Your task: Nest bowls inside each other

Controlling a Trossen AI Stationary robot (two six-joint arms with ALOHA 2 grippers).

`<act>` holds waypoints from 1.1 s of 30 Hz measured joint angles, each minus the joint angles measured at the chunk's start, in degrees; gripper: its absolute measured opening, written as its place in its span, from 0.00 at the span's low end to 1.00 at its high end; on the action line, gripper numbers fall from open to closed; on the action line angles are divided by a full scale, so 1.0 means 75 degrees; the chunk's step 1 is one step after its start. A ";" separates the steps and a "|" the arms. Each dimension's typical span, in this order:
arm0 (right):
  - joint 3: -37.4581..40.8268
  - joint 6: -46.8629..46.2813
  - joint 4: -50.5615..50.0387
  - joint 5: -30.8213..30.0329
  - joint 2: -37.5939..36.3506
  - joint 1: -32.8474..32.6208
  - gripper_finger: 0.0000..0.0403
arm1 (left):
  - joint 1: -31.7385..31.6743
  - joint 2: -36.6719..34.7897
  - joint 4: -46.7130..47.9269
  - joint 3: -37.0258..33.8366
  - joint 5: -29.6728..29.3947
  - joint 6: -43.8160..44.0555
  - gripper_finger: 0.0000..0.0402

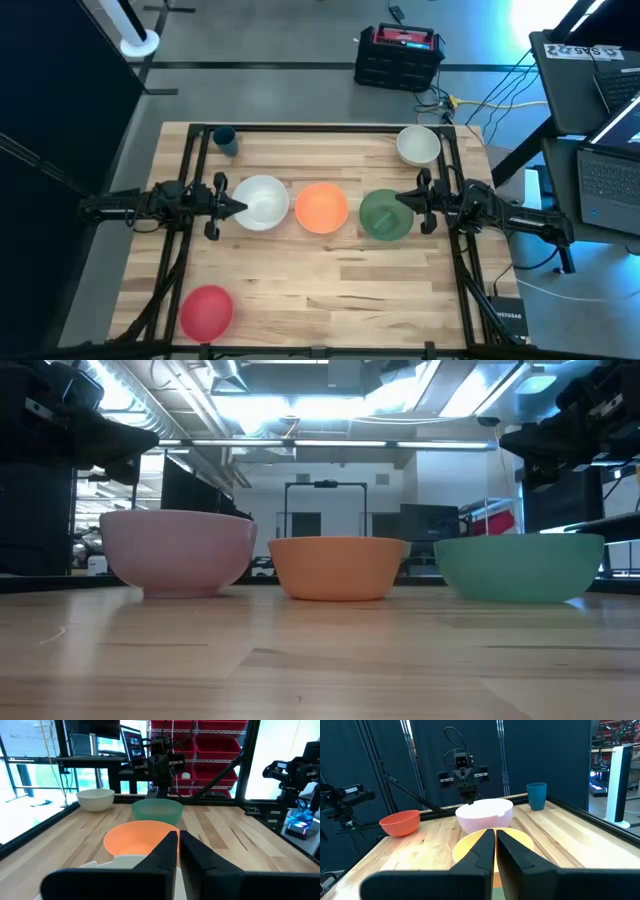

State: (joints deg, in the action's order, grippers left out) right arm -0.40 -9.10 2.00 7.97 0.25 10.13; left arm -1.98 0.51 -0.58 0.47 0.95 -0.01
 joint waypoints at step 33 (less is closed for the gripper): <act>0.0003 0.0003 -0.0001 -0.0122 0.0001 0.0000 0.00 | -0.0212 0.0000 -0.0331 0.0016 -0.0152 0.1368 0.00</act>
State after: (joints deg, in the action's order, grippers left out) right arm -0.38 -9.08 2.00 7.05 0.25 10.13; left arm -3.57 0.52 -3.06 0.59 -0.19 10.25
